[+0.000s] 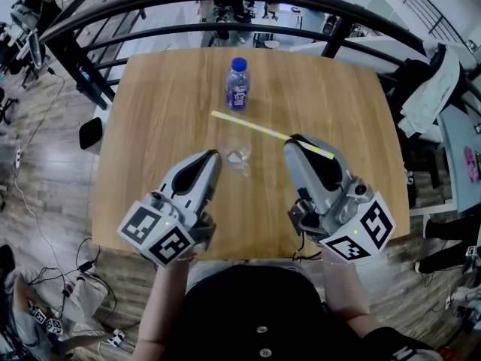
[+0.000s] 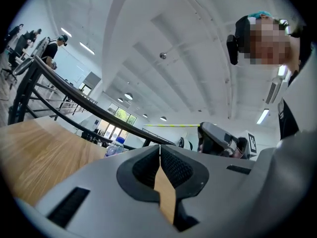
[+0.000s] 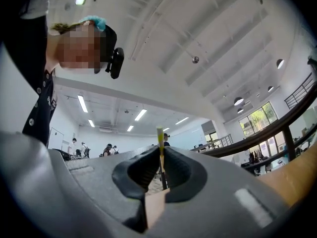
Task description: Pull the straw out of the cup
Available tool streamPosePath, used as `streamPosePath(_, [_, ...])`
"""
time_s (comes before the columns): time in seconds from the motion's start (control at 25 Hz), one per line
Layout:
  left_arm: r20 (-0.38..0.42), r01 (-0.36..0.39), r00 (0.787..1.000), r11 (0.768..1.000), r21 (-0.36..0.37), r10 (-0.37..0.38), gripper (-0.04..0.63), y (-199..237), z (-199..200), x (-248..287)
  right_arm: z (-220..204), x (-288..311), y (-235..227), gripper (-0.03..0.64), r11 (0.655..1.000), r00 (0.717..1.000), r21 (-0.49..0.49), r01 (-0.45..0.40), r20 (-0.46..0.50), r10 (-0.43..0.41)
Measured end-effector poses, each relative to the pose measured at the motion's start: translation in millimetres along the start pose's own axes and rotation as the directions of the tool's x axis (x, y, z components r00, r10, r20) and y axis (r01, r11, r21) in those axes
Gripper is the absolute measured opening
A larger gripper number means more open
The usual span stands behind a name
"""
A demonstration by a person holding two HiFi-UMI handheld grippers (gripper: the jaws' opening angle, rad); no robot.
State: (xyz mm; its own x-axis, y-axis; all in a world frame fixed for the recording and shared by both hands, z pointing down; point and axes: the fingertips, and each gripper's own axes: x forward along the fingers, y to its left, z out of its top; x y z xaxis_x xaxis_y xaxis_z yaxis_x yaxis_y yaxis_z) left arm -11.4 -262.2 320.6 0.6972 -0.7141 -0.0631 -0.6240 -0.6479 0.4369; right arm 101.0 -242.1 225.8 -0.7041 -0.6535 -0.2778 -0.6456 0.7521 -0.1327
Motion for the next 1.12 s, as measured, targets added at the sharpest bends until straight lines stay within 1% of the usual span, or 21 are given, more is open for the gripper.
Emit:
streamPosePath(0.12, [0.023,0.015,1.000,1.000,0.011,-0.015,0.021,-7,4,-1,5,-2,8,0.023,0.999,0.999,0.002,-0.044,0.026,0.044])
streamPosePath(0.32, [0.038,0.053,0.998,0.999,-0.005,-0.053,0.021,-15,3,-4,1,-3,17,0.022,0.996,0.996,0.021,-0.089,0.017,0.089])
streamPosePath(0.6, [0.031,0.048,0.998,0.999,-0.015,-0.047,0.021,-18,-2,-7,-4,-4,17,0.022,0.994,0.995,0.038,-0.099,-0.001,0.099])
streamPosePath(0.84, [0.022,0.018,1.000,1.000,-0.014,-0.017,0.021,-13,-3,-10,-9,-2,17,0.022,0.993,0.994,0.044,-0.112,-0.012,0.113])
streamPosePath(1.12, [0.001,0.025,1.000,1.000,-0.011,-0.025,0.021,-16,-10,-7,-13,-3,15,0.021,0.992,0.993,0.040,-0.116,-0.028,0.117])
